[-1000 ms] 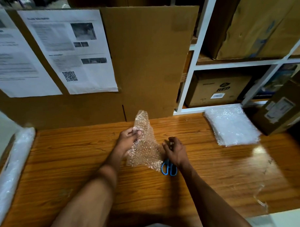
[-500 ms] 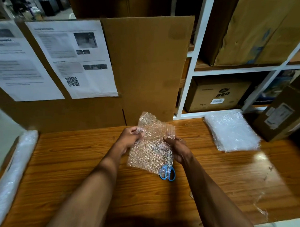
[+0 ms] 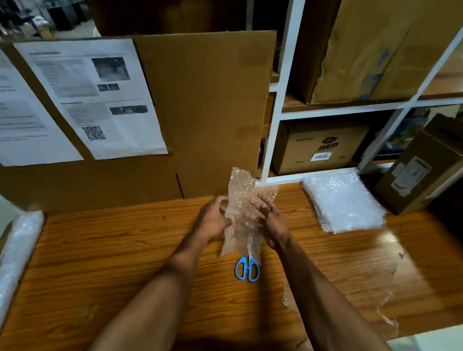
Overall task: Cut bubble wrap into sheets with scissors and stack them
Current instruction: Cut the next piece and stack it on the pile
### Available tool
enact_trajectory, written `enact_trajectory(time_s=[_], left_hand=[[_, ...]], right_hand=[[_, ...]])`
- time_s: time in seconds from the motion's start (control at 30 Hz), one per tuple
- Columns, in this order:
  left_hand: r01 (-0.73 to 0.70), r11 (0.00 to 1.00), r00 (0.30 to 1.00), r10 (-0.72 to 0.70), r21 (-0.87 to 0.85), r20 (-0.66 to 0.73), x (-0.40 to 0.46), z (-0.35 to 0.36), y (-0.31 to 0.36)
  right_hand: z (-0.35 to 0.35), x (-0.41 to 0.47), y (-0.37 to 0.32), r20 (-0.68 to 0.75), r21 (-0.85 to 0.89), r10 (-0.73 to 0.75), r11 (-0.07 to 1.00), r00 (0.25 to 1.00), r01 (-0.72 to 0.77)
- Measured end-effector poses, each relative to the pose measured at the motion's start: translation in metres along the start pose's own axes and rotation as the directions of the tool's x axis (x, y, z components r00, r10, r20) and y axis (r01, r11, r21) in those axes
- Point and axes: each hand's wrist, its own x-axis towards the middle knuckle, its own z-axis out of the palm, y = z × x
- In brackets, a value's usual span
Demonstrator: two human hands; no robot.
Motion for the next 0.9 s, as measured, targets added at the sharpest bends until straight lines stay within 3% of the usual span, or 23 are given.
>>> enact_trajectory(time_s=[0.23, 0.4, 0.47, 0.63, 0.8, 0.9], left_hand=[[-0.06, 0.997, 0.998, 0.061, 0.057, -0.027, -0.002, 0.027, 0.02], [0.177, 0.984, 0.977, -0.174, 0.011, -0.122, -0.001, 0.044, 0.019], [0.211, 0.977, 0.966, -0.203, 0.034, -0.158, -0.003, 0.047, 0.015], [0.085, 0.995, 0.981, -0.076, 0.044, -0.178, -0.006, 0.056, 0.025], [-0.058, 0.991, 0.998, 0.058, 0.121, 0.002, -0.006, 0.074, 0.042], [-0.088, 0.99, 0.996, 0.086, 0.106, 0.029, -0.005, 0.082, 0.051]], right_hand=[[0.0, -0.005, -0.005, -0.03, -0.109, -0.022, 0.994, 0.999, 0.019], [-0.007, -0.006, -0.001, -0.007, -0.114, -0.009, 0.993, 1.0, 0.009], [-0.012, -0.004, 0.003, 0.008, -0.107, -0.011, 0.994, 1.0, 0.012], [-0.018, -0.009, 0.003, -0.019, -0.098, 0.017, 0.995, 1.0, -0.018], [-0.025, 0.005, 0.011, -0.179, -0.32, -0.115, 0.946, 0.977, 0.052], [-0.024, 0.005, 0.005, -0.169, -0.349, -0.141, 0.934, 0.975, 0.075]])
